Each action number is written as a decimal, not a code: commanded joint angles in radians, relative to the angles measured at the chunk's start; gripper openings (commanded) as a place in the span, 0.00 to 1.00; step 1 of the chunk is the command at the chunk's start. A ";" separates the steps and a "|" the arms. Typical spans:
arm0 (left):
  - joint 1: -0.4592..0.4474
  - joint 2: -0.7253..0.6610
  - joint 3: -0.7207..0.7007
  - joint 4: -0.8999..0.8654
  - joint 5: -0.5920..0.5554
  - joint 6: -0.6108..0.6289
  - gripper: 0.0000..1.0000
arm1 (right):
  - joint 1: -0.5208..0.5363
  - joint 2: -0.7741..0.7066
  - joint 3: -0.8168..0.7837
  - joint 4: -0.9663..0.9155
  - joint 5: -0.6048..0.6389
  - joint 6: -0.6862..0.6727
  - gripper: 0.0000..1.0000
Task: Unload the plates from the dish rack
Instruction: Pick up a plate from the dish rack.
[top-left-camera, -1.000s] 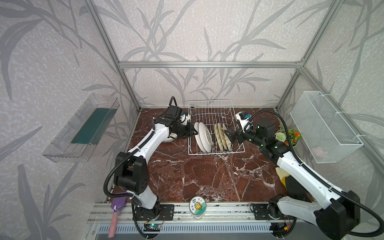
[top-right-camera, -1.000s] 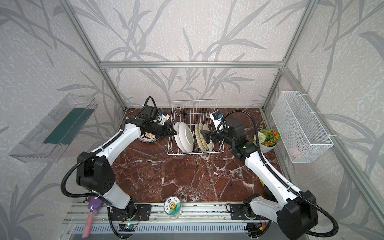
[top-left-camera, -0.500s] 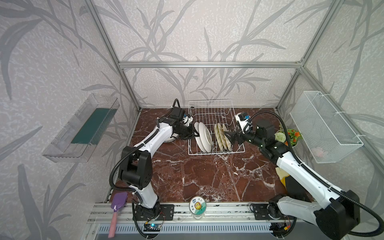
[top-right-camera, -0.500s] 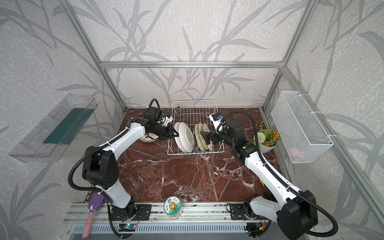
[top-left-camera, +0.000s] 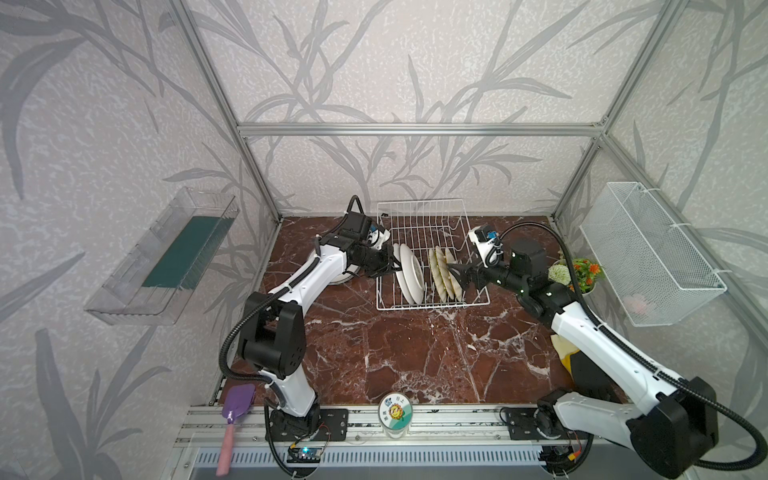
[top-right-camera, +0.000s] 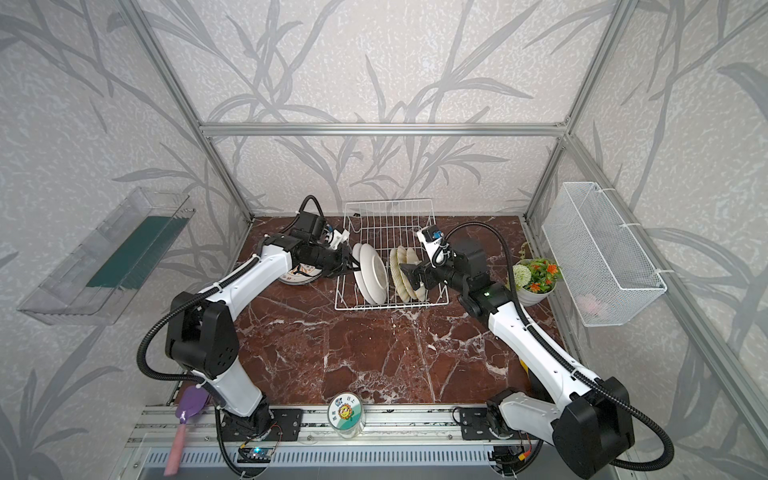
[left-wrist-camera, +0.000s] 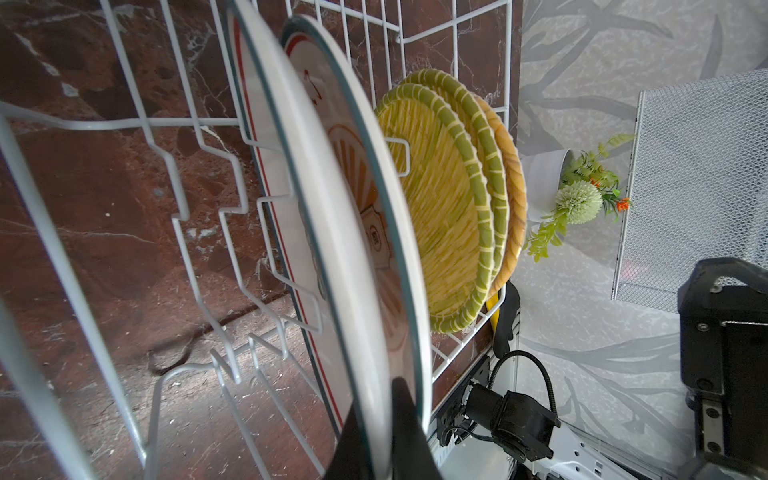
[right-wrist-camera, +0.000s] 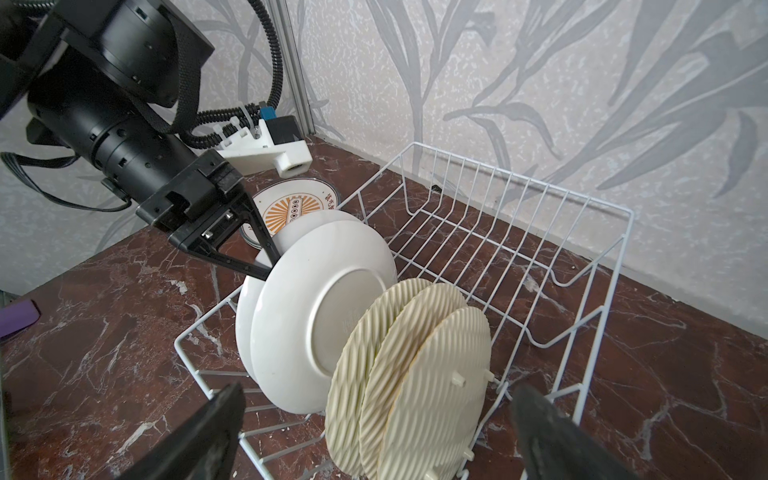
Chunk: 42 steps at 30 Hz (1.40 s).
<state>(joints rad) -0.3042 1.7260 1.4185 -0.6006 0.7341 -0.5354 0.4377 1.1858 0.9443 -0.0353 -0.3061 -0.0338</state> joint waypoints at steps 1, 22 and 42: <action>0.010 0.008 0.003 -0.015 -0.033 -0.034 0.01 | 0.005 0.010 -0.007 0.012 0.001 -0.003 0.99; 0.010 -0.035 -0.027 0.061 -0.004 -0.070 0.00 | 0.006 0.015 -0.001 0.023 -0.004 0.014 0.99; 0.013 -0.111 -0.038 0.069 -0.007 -0.086 0.00 | 0.007 -0.018 0.002 0.011 0.010 0.016 0.99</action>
<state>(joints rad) -0.3012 1.6672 1.3655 -0.4877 0.7624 -0.6231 0.4377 1.1927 0.9447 -0.0292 -0.2989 -0.0269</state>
